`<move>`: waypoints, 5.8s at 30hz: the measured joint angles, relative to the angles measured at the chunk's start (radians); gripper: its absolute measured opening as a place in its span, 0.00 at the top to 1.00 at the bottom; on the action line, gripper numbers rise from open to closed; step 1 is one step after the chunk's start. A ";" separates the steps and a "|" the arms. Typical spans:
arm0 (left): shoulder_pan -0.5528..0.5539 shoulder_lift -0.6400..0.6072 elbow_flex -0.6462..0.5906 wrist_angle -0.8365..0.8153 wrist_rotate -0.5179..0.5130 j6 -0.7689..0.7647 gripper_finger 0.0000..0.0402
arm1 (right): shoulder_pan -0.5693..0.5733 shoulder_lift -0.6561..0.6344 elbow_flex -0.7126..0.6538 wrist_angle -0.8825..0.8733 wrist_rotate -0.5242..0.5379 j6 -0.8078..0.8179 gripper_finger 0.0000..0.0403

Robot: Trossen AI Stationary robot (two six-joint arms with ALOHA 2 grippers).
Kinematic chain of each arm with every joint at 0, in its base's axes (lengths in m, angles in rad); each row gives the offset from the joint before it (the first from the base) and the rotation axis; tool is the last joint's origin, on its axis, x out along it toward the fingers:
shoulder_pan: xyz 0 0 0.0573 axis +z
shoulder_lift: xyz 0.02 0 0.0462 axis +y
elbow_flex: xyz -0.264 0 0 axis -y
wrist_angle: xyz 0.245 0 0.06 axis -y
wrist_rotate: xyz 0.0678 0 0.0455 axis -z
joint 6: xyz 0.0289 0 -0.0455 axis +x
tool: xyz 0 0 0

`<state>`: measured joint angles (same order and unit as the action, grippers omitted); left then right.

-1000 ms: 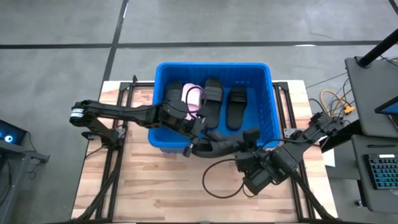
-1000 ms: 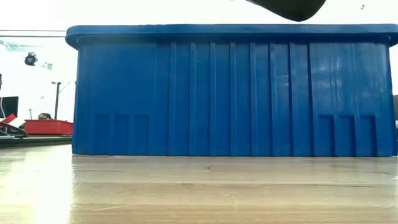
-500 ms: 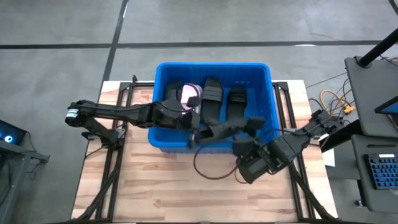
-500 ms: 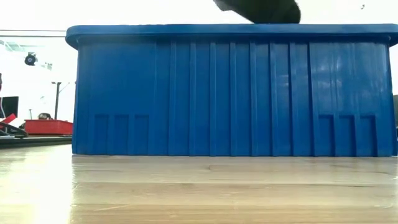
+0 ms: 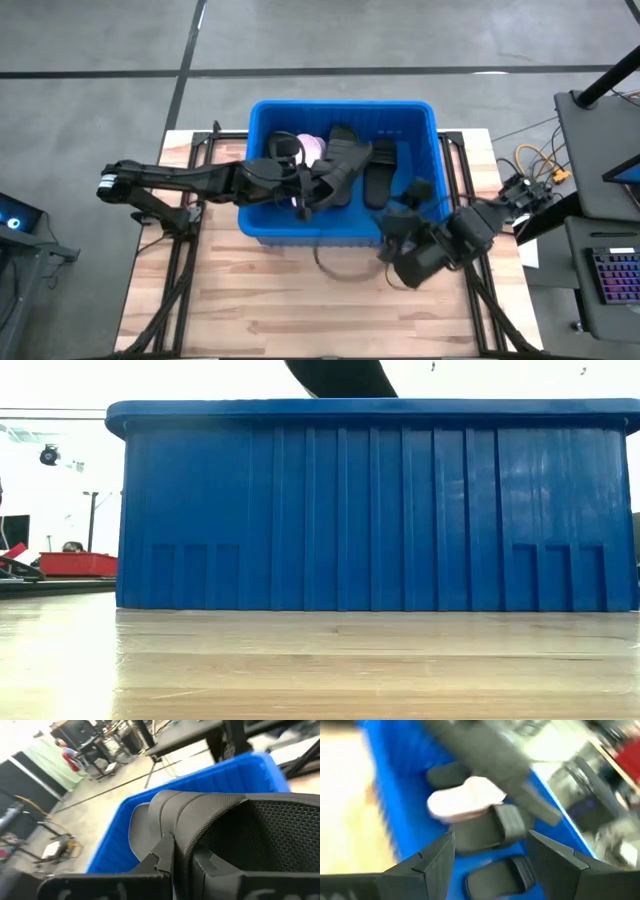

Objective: Pick and place slides into bin
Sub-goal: Put the black slide into the blue container

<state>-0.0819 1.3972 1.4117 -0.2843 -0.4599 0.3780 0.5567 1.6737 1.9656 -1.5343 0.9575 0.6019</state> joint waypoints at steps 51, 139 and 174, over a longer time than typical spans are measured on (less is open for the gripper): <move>-0.190 0.147 -0.012 0.821 -0.435 0.990 0.99 | -0.610 -0.218 -0.063 0.714 -0.433 0.329 0.60; 0.184 0.068 -0.031 0.470 0.679 -0.897 0.87 | -0.706 -0.357 -0.062 0.894 -0.890 -0.238 0.68; 0.358 0.257 -0.031 0.632 0.749 -1.595 0.87 | -0.168 -0.208 -0.056 0.490 0.157 -0.971 0.46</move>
<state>0.2756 1.6543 1.3811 0.3481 0.2888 -1.2167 0.3889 1.4659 1.9091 -1.0443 1.1143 -0.3687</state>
